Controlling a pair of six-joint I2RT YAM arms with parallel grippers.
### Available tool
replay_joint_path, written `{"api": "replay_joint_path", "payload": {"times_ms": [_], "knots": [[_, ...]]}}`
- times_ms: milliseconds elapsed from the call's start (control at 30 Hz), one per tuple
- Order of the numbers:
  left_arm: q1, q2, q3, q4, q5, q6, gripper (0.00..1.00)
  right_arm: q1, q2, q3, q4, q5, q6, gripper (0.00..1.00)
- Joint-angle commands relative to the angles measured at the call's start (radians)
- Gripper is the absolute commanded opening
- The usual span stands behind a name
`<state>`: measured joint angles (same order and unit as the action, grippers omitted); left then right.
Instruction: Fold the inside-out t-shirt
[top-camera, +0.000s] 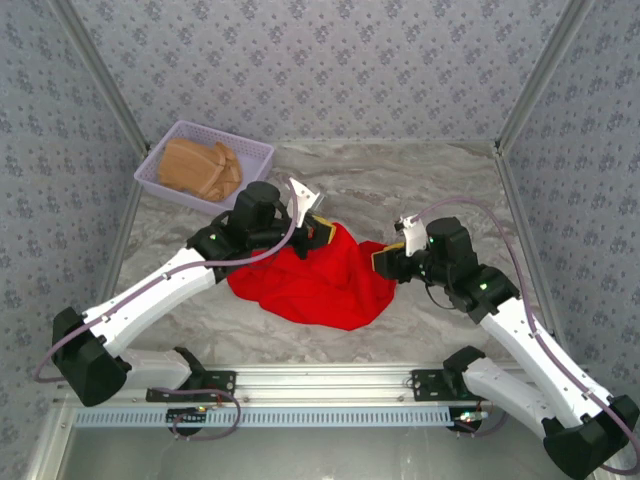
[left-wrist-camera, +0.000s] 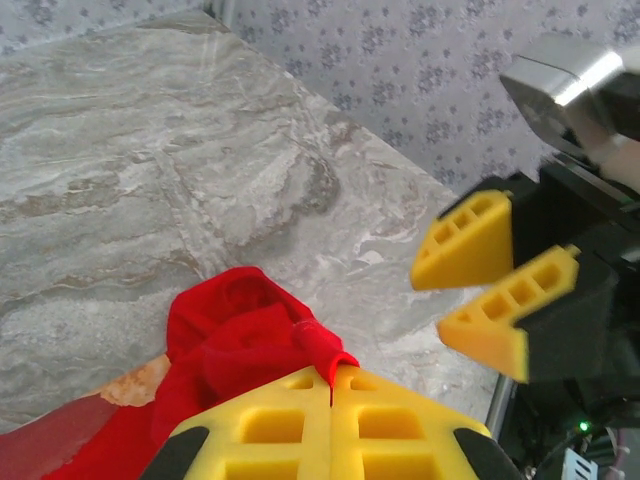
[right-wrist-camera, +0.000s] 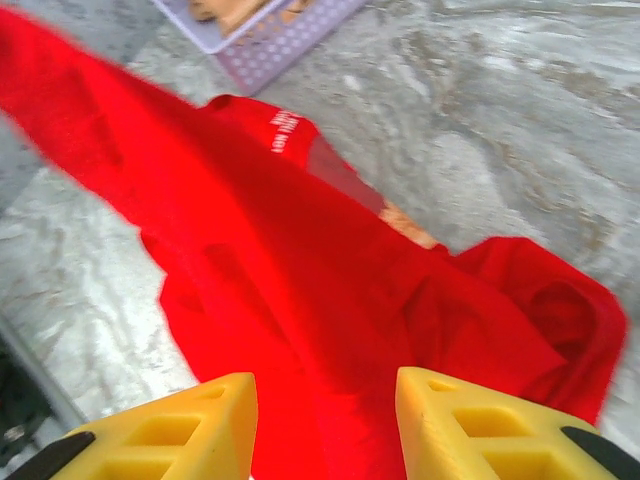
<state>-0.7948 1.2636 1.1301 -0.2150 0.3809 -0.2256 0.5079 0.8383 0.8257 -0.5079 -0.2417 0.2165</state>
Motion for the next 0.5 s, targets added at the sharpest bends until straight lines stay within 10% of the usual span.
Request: {"api": "replay_joint_path", "payload": {"times_ms": [0,167,467], "knots": [[-0.041,-0.023,-0.044,-0.075,0.096,0.060,0.00,-0.039,0.030,0.048,-0.107,0.194,-0.009,0.43],[-0.188,0.055,-0.180,-0.003,0.170,0.038,0.00,-0.126,0.085,0.036,-0.075,0.235,0.019,0.43],[-0.138,0.118,-0.092,-0.102,0.048,0.088,0.59,-0.145,0.335,0.065,0.089,0.189,0.067,0.46]]}}
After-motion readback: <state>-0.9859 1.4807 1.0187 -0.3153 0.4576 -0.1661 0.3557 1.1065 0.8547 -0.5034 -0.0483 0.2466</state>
